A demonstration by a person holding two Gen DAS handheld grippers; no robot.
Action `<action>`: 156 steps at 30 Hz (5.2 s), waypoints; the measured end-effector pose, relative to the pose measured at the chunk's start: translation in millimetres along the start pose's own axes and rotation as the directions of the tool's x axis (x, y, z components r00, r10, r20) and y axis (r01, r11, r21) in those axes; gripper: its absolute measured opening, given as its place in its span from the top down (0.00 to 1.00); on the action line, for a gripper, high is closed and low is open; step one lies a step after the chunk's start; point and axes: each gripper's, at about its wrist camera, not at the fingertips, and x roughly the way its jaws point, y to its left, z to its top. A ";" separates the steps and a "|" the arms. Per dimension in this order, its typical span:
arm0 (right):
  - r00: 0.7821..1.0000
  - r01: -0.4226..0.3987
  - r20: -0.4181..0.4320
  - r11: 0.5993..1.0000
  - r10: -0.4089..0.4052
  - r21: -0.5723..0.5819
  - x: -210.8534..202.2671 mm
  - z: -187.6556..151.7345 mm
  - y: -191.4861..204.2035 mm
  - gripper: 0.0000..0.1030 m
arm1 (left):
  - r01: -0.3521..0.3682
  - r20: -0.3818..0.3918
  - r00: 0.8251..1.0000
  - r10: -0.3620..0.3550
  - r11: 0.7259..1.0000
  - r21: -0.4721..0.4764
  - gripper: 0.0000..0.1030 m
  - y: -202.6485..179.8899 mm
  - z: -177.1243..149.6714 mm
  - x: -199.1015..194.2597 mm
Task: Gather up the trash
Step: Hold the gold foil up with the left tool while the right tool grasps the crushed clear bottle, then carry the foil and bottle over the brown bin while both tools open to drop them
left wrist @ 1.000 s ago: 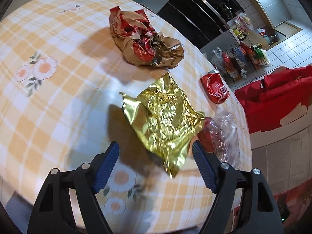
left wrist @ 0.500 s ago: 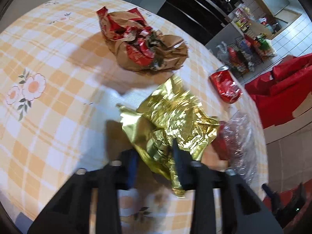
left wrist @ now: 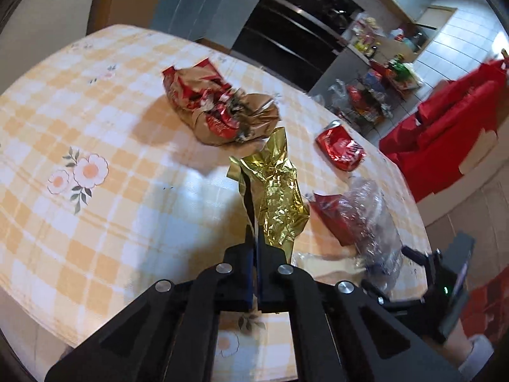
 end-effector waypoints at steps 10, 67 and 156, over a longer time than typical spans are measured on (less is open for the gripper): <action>0.994 -0.104 -0.007 0.984 0.106 0.144 -11.5 0.3 -31.8 0.40 | 0.038 0.041 0.998 -0.039 0.999 0.019 0.99 -9.9 -10.6 -22.2; 0.963 -0.236 0.232 0.834 0.134 0.498 -110.3 -33.4 -122.2 0.67 | 0.076 0.129 0.987 -0.096 0.986 0.150 0.99 -51.7 -28.8 -87.5; 0.898 -0.393 0.370 0.808 0.236 0.439 -252.7 -108.2 -55.8 0.79 | 0.081 0.225 0.966 -0.129 0.974 0.211 0.99 -53.1 -97.4 -216.7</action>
